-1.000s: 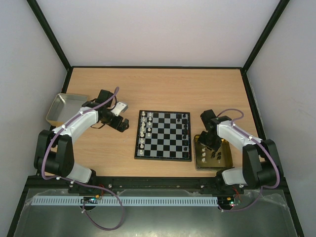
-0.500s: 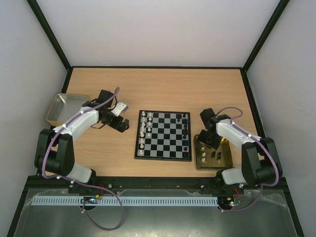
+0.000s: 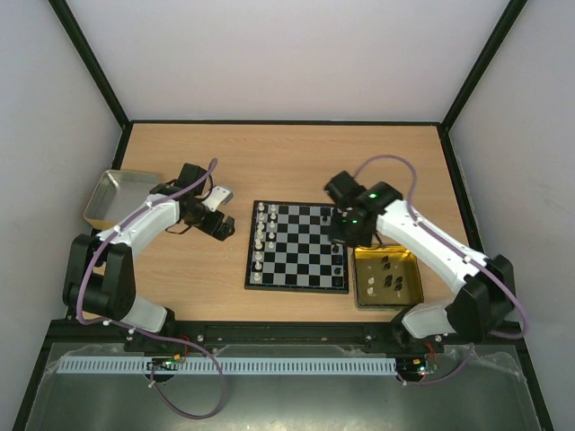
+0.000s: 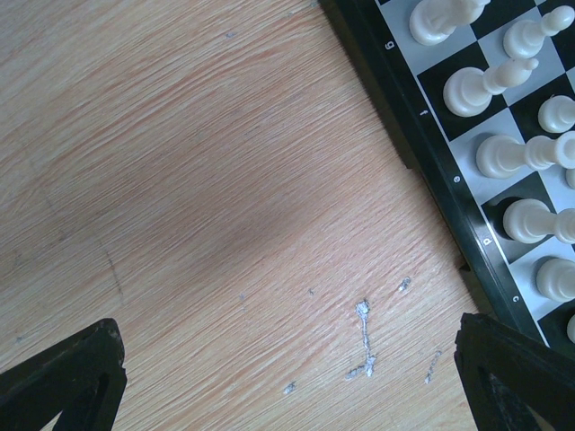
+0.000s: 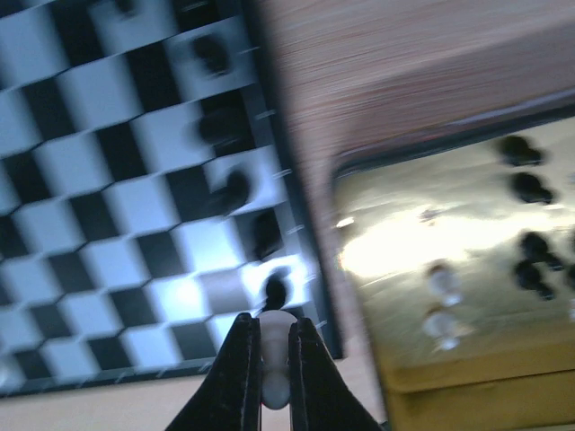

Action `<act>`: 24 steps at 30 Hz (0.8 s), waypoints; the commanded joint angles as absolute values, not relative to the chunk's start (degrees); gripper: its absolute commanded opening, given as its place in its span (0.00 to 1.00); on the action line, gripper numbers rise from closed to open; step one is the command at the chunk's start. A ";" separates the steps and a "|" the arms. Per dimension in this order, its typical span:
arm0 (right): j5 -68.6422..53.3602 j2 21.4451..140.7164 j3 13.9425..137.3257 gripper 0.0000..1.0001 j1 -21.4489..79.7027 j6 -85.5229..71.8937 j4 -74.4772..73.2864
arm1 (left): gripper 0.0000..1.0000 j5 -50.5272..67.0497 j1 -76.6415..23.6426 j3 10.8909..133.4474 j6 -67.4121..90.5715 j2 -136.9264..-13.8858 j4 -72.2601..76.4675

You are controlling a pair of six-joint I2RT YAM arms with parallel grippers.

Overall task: Set up the chess pieces on the board
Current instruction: Place the chess piece on the chessboard.

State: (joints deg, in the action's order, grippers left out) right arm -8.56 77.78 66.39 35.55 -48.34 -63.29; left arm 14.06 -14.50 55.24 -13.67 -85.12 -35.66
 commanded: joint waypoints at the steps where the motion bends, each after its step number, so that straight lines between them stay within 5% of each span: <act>1: -8.98 87.03 75.37 0.02 45.50 -51.62 -65.58 | 0.99 13.87 -14.50 56.43 -13.41 -85.78 -36.82; 12: -9.71 112.45 94.62 0.04 55.14 -42.79 -64.58 | 1.00 13.36 -14.41 55.48 -13.27 -84.01 -36.69; 24: -11.27 118.96 98.33 0.06 55.08 -40.86 -63.89 | 0.99 13.27 -14.26 54.93 -13.45 -83.10 -36.37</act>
State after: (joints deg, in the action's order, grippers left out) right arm -11.14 117.47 96.27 55.07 -42.17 -62.76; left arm 13.41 -14.46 55.22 -13.67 -84.47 -35.64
